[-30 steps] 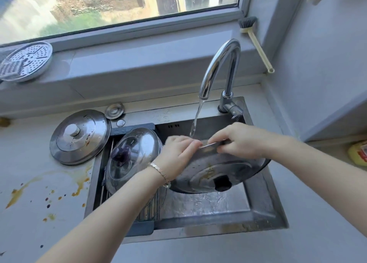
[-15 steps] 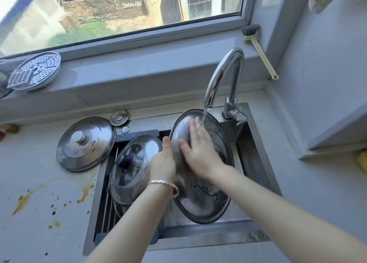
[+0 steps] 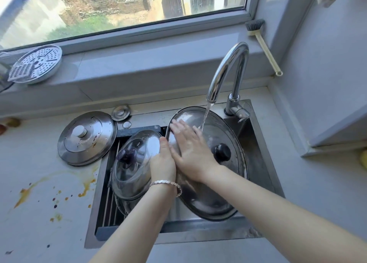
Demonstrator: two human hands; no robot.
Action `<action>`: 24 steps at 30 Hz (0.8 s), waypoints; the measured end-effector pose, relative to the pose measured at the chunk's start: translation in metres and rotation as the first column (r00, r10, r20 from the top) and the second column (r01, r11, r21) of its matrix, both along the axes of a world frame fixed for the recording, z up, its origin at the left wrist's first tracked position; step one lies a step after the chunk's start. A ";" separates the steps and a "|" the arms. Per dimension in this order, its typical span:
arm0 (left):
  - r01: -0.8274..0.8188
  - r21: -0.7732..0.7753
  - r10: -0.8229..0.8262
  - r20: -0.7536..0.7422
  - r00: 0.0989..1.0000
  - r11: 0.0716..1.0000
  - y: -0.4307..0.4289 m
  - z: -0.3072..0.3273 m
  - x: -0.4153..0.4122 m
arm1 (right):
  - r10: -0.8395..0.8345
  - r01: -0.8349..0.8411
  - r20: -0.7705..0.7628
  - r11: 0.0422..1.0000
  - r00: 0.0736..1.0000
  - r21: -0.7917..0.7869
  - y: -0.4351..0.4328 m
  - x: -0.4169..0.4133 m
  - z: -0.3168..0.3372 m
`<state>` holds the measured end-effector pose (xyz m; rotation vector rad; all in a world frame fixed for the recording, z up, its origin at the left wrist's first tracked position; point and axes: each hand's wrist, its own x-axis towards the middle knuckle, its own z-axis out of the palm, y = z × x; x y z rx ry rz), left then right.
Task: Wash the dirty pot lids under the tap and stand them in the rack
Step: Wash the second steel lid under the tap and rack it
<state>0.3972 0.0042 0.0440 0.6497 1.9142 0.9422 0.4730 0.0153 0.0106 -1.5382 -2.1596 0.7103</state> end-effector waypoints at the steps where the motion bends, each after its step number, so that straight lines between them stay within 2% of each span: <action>1: 0.000 0.002 0.000 0.002 1.000 1.000 -0.002 0.000 -0.001 | -0.048 0.047 -0.012 0.998 0.999 -0.031 0.011 0.007 -0.003; 4: 0.020 0.009 -0.020 -0.024 0.999 1.000 -0.006 0.001 -0.002 | -0.333 0.309 -0.036 0.906 0.942 -0.289 0.046 0.023 -0.005; 7: 0.069 0.035 -0.065 -0.089 0.994 0.997 -0.009 0.005 -0.002 | -0.375 0.345 0.001 0.852 0.927 -0.395 0.047 0.016 -0.004; 11: 0.078 0.042 -0.074 -0.096 0.993 0.996 -0.013 0.007 -0.001 | -0.276 0.262 0.005 0.909 0.961 -0.323 0.029 0.017 -0.001; 13: 0.049 0.023 -0.048 -0.059 0.997 0.999 -0.012 0.010 0.002 | -0.094 0.098 0.031 0.973 0.995 -0.208 0.013 0.010 0.002; 15: 0.022 0.013 -0.022 -0.027 0.999 1.000 -0.010 0.013 0.006 | 0.064 -0.054 0.065 0.986 0.996 -0.155 0.001 0.003 0.002; 17: 0.021 0.015 -0.020 -0.025 0.999 1.000 -0.008 0.012 0.007 | -0.008 0.015 0.041 0.985 0.999 -0.172 0.010 0.006 -0.001; 18: 0.030 0.017 -0.029 -0.045 0.999 0.999 -0.009 0.014 0.008 | -0.136 0.136 0.013 0.968 0.991 -0.212 0.020 0.010 -0.002; 20: 0.053 0.033 -0.050 -0.085 0.995 0.998 -0.009 0.016 0.010 | -0.385 0.364 -0.003 0.874 0.923 -0.321 0.038 0.018 -0.003; 21: 0.070 0.035 -0.066 -0.095 0.993 0.997 -0.007 0.015 0.012 | -0.420 0.395 0.003 0.851 0.908 -0.345 0.039 0.017 -0.002; 22: 0.090 0.027 -0.087 -0.107 0.990 0.996 -0.006 0.014 0.012 | -0.378 0.363 0.016 0.875 0.926 -0.321 0.035 0.012 0.001; 24: 0.105 0.011 -0.102 -0.124 0.987 0.994 -0.001 0.012 0.011 | -0.188 0.186 0.009 0.961 0.982 -0.207 0.019 -0.002 0.009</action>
